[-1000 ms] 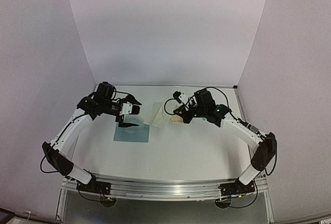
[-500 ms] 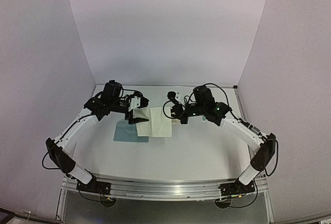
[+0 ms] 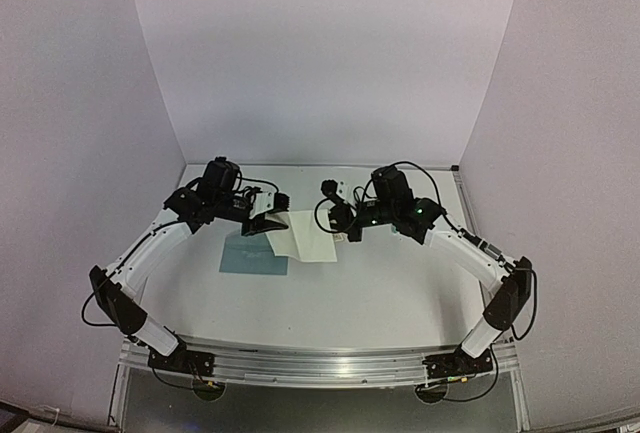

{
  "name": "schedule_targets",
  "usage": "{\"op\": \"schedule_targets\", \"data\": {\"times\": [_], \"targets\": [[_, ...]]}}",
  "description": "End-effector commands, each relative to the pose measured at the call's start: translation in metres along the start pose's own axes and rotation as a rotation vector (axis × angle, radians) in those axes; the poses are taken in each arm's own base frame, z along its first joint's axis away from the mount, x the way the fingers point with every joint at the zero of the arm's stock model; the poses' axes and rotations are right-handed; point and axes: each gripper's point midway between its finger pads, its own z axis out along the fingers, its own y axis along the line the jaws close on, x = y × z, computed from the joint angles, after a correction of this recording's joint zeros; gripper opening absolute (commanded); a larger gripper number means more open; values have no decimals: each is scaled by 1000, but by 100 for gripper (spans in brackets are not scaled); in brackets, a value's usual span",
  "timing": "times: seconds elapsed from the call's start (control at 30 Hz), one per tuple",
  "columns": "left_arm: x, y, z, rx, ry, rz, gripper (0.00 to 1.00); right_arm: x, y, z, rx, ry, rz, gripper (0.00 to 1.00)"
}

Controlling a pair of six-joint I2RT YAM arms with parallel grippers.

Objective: Place the letter into the envelope and seal it

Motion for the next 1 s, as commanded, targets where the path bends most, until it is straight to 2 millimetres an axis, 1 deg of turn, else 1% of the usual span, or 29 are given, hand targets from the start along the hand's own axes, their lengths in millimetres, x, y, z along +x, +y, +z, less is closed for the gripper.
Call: {"op": "schedule_targets", "data": {"times": [0.0, 0.07, 0.23, 0.3, 0.37, 0.5, 0.63, 0.67, 0.7, 0.73, 0.8, 0.83, 0.9, 0.97], "targets": [[-17, -1, -11, 16, -25, 17, 34, -19, 4, -2, -21, -49, -67, 0], [-18, -2, -11, 25, -27, 13, 32, -19, 3, -1, -19, -48, -71, 0], [-19, -3, -11, 35, -35, 1, 29, -19, 2, -1, -16, -48, -78, 0], [-19, -4, -10, 37, -37, -10, 24, -19, 3, -1, -18, -49, -78, 0], [-19, -4, -10, 37, -38, -19, 15, -19, 3, -2, -17, -50, -78, 0], [-18, -4, -10, 34, -38, -23, 1, -20, 2, -3, -9, -49, -77, 0], [-18, -3, -11, 21, -36, -32, 0, -19, -2, -3, 13, -44, -67, 0], [-18, -2, -11, 17, -36, -39, 0, -18, -4, -3, 27, -41, -61, 1], [-17, -1, -11, 13, -34, -53, 0, -18, -8, -3, 50, -36, -52, 6], [-17, -1, -11, 7, -33, -68, 0, -18, -12, -5, 77, -33, -43, 14], [-15, 3, -11, -17, -25, -121, 0, -17, -28, -12, 190, -18, -1, 28], [-13, 6, -11, -32, -22, -156, 0, -12, -38, -17, 263, -2, 19, 32], [-9, 16, -11, -96, -8, -231, 0, -4, -49, -32, 384, 22, 31, 45], [-4, 27, -12, -161, -1, -321, 0, 3, -55, -51, 489, 39, 38, 59]]}}
